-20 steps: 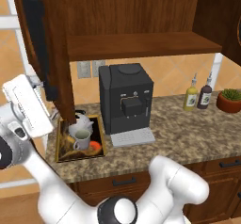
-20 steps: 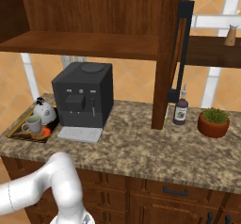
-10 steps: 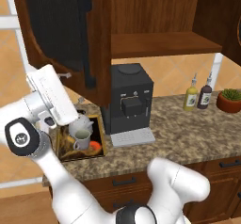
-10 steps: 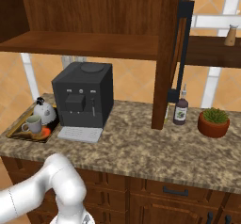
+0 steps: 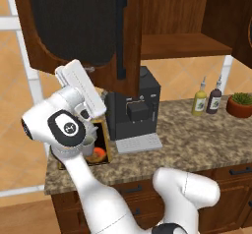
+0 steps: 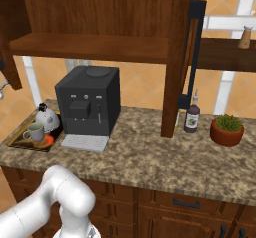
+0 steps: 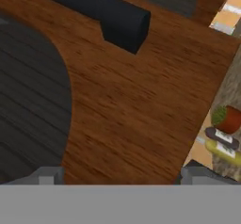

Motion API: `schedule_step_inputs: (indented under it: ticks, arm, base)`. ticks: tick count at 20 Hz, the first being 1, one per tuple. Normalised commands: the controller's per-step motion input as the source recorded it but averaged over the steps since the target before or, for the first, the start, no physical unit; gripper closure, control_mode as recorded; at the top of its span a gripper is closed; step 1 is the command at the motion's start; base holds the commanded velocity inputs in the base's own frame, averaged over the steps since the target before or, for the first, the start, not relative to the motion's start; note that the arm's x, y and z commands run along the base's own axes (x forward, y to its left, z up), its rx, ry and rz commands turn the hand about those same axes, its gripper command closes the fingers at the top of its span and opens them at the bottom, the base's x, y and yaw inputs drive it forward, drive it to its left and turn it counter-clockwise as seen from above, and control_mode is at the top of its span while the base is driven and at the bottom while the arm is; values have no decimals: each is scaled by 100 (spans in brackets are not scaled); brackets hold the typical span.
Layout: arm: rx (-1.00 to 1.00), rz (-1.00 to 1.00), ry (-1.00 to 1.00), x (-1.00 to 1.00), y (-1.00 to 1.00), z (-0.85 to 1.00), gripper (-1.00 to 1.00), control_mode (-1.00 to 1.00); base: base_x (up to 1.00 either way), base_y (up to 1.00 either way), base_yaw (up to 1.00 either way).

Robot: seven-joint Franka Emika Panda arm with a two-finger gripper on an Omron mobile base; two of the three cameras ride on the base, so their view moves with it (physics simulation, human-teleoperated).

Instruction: Pick the kettle from the counter and place it on the tray. Then pick the mug from the cabinet and place it on the tray. Then close the cabinet doors.

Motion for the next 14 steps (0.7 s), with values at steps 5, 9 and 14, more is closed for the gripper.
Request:
schedule_step_inputs:
  ticks: [5, 9, 14]
  arm:
    - [13, 24, 6, 59, -46, 31, -100, -100]
    - [11, 18, 16, 74, -36, 28, -100, -100]
    - [7, 18, 13, 92, -29, 5, -100, -100]
  base:
    - [0, 0, 0]
    - [0, 0, 0]
    - [0, 0, 0]
